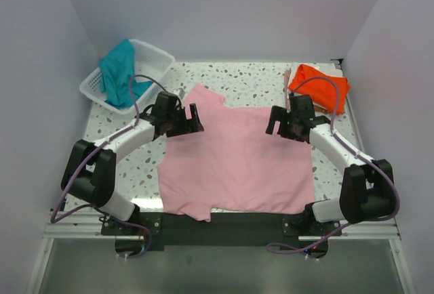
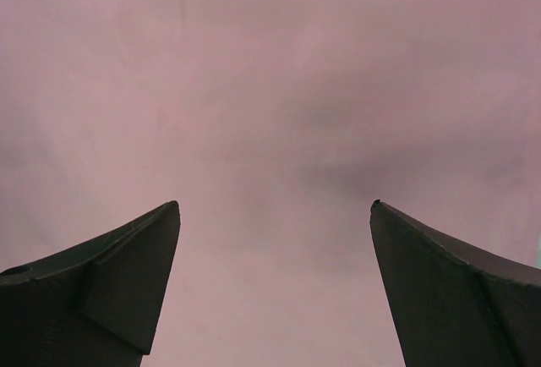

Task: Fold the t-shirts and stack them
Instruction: Move the tshirt to the center of the board

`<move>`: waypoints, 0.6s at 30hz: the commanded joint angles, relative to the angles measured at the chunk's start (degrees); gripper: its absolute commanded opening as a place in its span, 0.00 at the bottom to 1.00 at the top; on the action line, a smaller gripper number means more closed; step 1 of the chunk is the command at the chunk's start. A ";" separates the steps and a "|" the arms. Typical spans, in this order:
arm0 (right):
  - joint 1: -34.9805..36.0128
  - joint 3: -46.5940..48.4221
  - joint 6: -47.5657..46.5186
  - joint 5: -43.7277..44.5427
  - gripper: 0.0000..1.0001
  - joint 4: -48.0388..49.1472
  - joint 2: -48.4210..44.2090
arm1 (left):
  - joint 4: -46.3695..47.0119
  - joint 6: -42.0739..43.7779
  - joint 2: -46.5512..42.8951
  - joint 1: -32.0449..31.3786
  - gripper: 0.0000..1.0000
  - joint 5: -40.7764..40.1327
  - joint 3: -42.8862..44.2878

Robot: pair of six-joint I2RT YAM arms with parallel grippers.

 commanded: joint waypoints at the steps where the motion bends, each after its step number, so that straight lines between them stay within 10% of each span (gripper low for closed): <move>1: 2.63 -3.12 3.85 -4.11 0.97 -0.69 -0.78 | 0.16 -0.85 -1.28 0.07 0.98 0.41 -3.00; 18: 2.73 -3.31 7.98 -1.84 0.98 -0.50 10.73 | 0.69 1.26 12.68 0.16 0.99 -0.64 0.85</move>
